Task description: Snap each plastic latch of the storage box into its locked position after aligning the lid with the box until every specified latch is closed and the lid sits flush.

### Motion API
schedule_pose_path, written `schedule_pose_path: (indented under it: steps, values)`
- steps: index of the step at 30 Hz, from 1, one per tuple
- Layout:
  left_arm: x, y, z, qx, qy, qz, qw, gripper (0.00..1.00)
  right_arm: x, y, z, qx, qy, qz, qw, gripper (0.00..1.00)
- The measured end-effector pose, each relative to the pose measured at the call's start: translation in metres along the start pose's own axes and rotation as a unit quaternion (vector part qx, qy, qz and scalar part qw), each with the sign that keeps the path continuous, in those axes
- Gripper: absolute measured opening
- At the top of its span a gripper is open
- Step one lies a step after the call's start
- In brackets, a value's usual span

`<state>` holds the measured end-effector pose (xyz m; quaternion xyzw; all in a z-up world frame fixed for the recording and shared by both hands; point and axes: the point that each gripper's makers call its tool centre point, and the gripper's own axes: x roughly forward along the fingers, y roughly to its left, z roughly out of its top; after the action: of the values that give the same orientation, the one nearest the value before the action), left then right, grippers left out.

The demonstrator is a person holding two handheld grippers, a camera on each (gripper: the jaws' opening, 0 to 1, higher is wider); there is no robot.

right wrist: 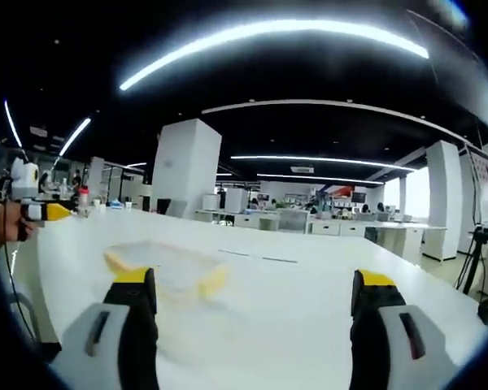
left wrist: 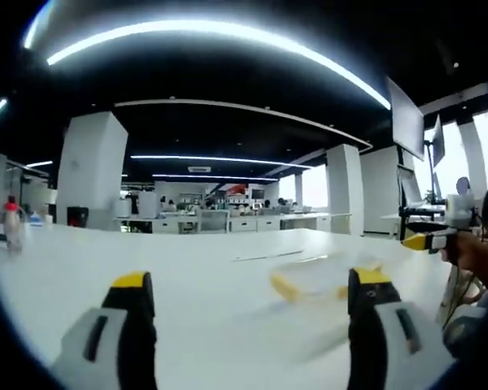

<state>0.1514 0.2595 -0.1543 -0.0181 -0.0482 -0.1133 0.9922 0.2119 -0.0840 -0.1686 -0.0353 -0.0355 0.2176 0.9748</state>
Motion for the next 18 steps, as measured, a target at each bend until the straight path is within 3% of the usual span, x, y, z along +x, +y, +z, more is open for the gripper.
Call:
schedule_pose_path:
  steps: [3, 6, 9, 11, 18]
  values:
    - [-0.007, -0.004, 0.006, 0.012, -0.014, 0.007, 0.9998, 0.96, -0.007, -0.001, -0.001, 0.005, -0.001, -0.009, 0.9999, 1.0]
    - [-0.011, -0.003, 0.006, 0.012, -0.011, 0.013, 0.9998, 0.99, -0.009, -0.002, -0.004, 0.003, 0.004, -0.012, 0.9999, 1.0]
    - [-0.016, 0.004, 0.007, 0.018, -0.012, 0.023, 0.9995, 0.99, -0.013, -0.005, -0.001, 0.022, -0.007, -0.023, 0.9995, 1.0]
    - [-0.019, 0.012, 0.012, 0.015, -0.026, 0.04, 0.9988, 1.0, -0.014, -0.004, -0.001, 0.022, -0.009, -0.027, 0.9993, 1.0]
    - [-0.021, 0.021, 0.014, 0.03, -0.027, 0.061, 0.9973, 1.0, -0.014, -0.005, -0.003, 0.019, -0.003, -0.03, 0.9994, 1.0]
